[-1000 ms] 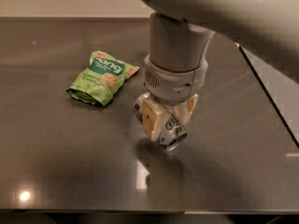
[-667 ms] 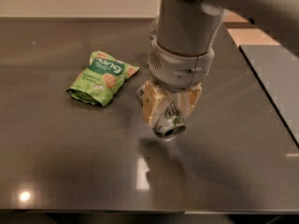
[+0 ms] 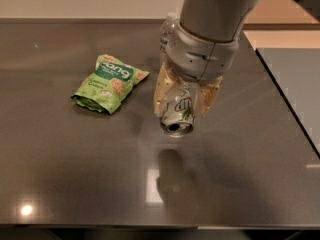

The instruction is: Place 7up can upright

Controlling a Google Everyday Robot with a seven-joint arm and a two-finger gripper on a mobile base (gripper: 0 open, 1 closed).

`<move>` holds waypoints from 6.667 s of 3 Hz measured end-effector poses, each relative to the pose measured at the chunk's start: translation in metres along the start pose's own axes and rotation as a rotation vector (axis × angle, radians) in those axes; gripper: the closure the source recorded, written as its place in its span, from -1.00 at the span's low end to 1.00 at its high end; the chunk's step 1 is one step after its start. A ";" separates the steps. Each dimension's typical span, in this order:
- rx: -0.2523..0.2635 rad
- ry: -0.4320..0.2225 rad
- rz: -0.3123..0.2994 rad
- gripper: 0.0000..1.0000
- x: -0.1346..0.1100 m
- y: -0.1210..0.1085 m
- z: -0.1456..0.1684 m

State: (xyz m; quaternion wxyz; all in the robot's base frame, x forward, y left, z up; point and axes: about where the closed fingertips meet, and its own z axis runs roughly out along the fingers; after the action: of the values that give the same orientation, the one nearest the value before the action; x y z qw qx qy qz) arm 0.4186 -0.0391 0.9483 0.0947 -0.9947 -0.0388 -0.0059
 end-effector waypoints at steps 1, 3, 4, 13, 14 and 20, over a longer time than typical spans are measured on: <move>-0.004 0.029 0.144 1.00 0.000 -0.001 -0.003; -0.029 0.149 0.362 1.00 -0.002 -0.011 -0.013; -0.028 0.151 0.361 1.00 -0.002 -0.011 -0.013; 0.478 -0.235 0.317 1.00 0.024 -0.052 -0.046; 0.575 -0.370 0.338 1.00 0.018 -0.059 -0.039; 0.924 -0.725 0.544 1.00 -0.040 -0.074 -0.050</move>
Offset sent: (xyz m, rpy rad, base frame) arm -0.0133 -0.0081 0.0018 -0.0901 -0.0065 -0.4548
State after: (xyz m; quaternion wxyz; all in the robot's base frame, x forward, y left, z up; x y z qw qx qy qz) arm 0.3724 0.0207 1.0106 0.4922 -0.7647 0.1864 0.3720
